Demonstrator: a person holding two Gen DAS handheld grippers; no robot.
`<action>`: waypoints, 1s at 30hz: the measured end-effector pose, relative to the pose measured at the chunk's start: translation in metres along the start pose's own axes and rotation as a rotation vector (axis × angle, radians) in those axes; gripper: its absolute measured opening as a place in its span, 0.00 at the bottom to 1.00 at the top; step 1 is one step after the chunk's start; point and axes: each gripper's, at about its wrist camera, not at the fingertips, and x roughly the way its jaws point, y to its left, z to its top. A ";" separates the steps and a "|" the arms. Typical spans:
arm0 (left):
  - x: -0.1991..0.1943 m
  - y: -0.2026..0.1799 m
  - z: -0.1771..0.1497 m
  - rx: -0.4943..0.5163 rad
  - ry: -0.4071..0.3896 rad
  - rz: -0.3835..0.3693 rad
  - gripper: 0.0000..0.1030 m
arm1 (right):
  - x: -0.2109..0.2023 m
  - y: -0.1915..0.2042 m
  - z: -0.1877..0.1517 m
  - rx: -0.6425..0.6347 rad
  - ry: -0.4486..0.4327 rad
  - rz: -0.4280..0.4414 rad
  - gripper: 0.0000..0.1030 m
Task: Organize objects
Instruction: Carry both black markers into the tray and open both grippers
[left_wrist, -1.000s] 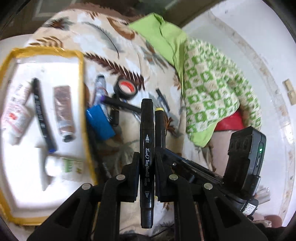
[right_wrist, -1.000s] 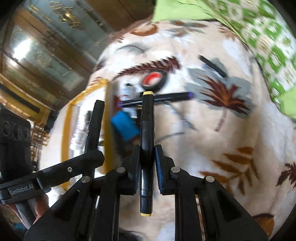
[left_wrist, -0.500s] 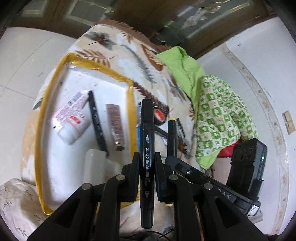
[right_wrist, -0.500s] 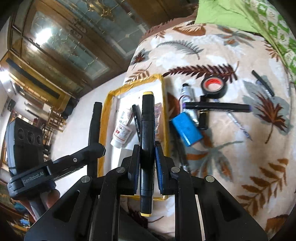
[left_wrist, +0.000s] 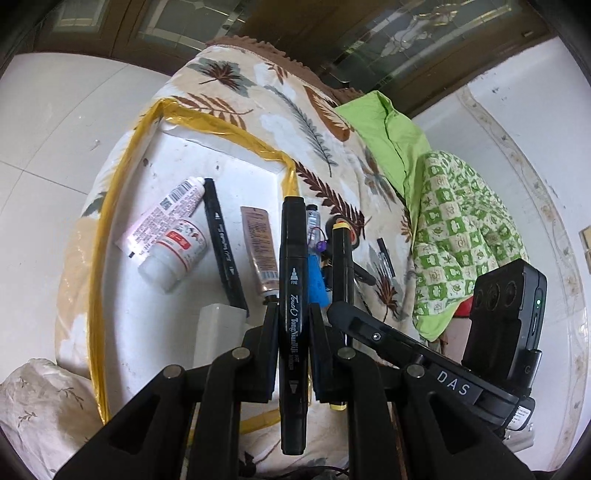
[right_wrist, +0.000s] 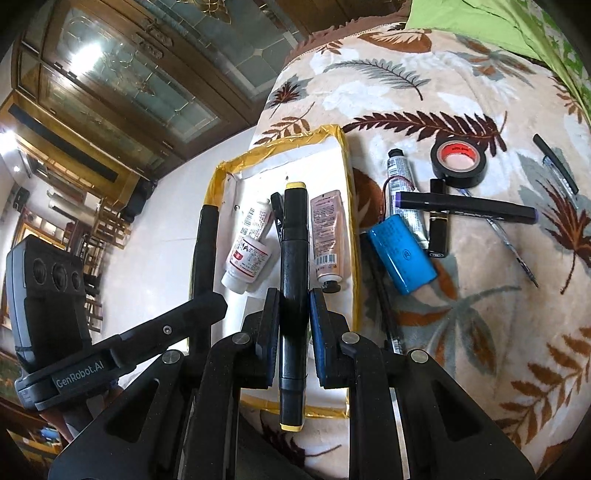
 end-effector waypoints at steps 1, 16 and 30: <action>-0.001 0.002 0.001 -0.004 -0.004 0.005 0.12 | 0.001 0.001 0.001 -0.001 0.000 0.000 0.15; -0.039 0.056 0.019 -0.110 -0.075 0.069 0.12 | 0.011 0.001 0.019 -0.010 -0.005 0.017 0.15; -0.002 0.057 0.039 -0.036 -0.015 0.248 0.12 | 0.061 -0.002 0.042 -0.062 0.063 -0.006 0.15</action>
